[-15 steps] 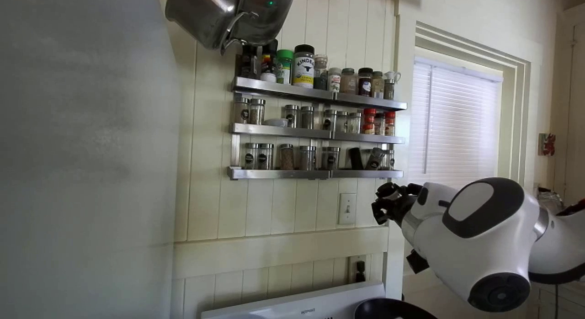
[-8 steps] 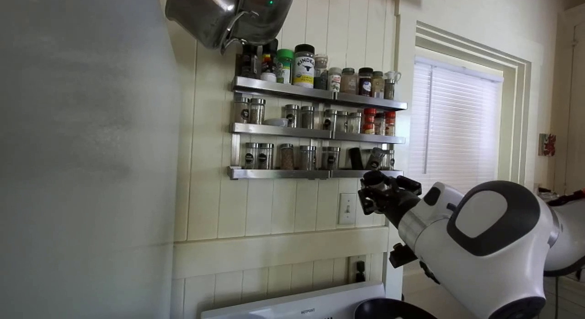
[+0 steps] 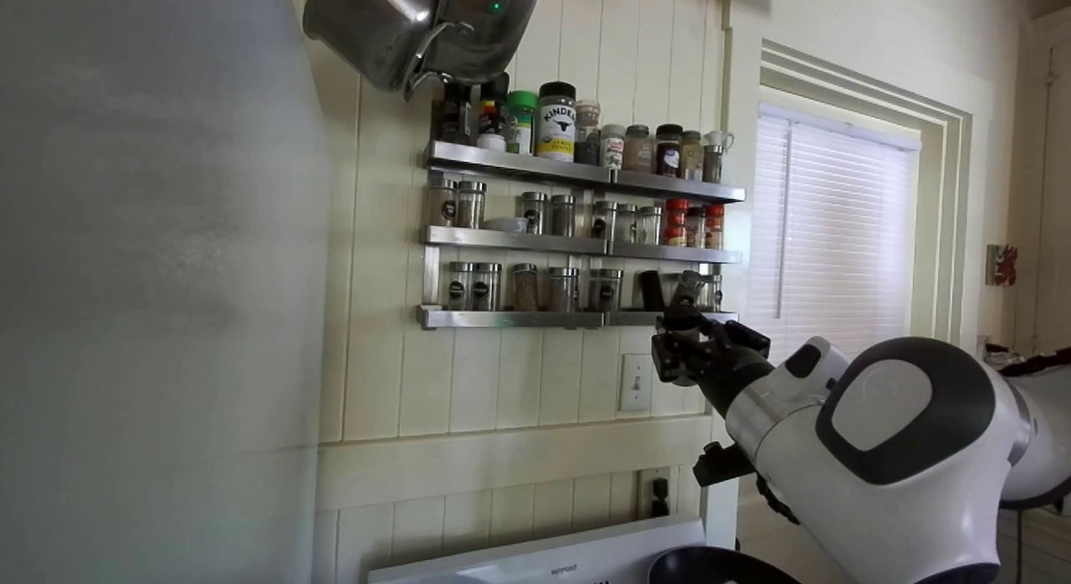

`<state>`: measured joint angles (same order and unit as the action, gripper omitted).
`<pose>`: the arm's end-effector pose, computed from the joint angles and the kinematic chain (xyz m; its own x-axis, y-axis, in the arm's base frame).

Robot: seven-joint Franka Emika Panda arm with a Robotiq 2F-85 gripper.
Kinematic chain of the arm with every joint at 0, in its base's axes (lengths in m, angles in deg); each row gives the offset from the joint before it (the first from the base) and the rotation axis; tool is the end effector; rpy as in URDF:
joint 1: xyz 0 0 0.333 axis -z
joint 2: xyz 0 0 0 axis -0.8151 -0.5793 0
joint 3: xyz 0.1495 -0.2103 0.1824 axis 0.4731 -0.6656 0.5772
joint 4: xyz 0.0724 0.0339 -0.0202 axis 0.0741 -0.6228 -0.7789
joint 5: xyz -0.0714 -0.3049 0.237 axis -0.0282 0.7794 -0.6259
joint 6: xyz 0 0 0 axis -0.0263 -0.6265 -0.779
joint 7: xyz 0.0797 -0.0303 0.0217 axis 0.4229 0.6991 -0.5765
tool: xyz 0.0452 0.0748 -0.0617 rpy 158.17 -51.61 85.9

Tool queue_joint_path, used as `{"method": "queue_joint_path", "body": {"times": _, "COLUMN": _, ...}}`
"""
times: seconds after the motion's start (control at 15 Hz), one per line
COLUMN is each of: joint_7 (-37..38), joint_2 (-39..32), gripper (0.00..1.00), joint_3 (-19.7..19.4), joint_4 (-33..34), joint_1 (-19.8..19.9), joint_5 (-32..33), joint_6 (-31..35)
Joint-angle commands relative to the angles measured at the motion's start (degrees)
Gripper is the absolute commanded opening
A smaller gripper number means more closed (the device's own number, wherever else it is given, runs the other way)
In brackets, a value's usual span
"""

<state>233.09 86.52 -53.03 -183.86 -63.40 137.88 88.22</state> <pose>0.3650 0.1578 0.4513 -0.3800 0.2940 0.8770 -0.2037 -0.9515 0.2307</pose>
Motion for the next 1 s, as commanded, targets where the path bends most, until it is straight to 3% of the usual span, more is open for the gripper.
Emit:
{"method": "queue_joint_path", "body": {"times": 0.0, "joint_7": 3.16, "joint_2": 1.16, "gripper": 0.25, "joint_3": -0.14, "joint_4": 0.90, "joint_1": 0.41, "joint_5": 0.00, "joint_6": 1.26}}
{"method": "queue_joint_path", "body": {"times": 0.4, "joint_7": 16.68, "joint_2": 6.80, "gripper": 0.25, "joint_3": 7.05, "joint_4": 2.98, "joint_1": 5.10, "joint_5": 0.00, "joint_6": 4.18}}
{"method": "queue_joint_path", "body": {"times": 0.47, "joint_7": 10.84, "joint_2": 5.28, "gripper": 0.25, "joint_3": -2.55, "joint_4": 3.87, "joint_1": -6.92, "joint_5": 0.00, "joint_6": 1.62}}
{"method": "queue_joint_path", "body": {"times": 0.53, "joint_7": 11.55, "joint_2": 6.29, "gripper": 0.25, "joint_3": -1.37, "joint_4": 4.18, "joint_1": -5.38, "joint_5": -0.01, "joint_6": 2.45}}
{"method": "queue_joint_path", "body": {"times": 0.6, "joint_7": 17.50, "joint_2": 8.92, "gripper": 0.25, "joint_3": 4.78, "joint_4": 3.94, "joint_1": 3.02, "joint_5": -0.01, "joint_6": 5.29}}
{"method": "queue_joint_path", "body": {"times": 0.67, "joint_7": 11.53, "joint_2": 7.45, "gripper": 0.25, "joint_3": -5.54, "joint_4": 4.29, "joint_1": -9.86, "joint_5": 0.12, "joint_6": 1.94}}
{"method": "queue_joint_path", "body": {"times": 0.73, "joint_7": 11.52, "joint_2": 8.56, "gripper": 0.25, "joint_3": -8.58, "joint_4": 3.73, "joint_1": -12.81, "joint_5": 0.29, "joint_6": 1.14}}
{"method": "queue_joint_path", "body": {"times": 0.87, "joint_7": 15.92, "joint_2": 11.23, "gripper": 0.25, "joint_3": -5.12, "joint_4": 2.73, "joint_1": -6.28, "joint_5": 0.30, "joint_6": 5.15}}
{"method": "queue_joint_path", "body": {"times": 0.93, "joint_7": 9.97, "joint_2": 7.68, "gripper": 0.50, "joint_3": -8.37, "joint_4": 4.28, "joint_1": -11.74, "joint_5": 0.29, "joint_6": 0.92}}
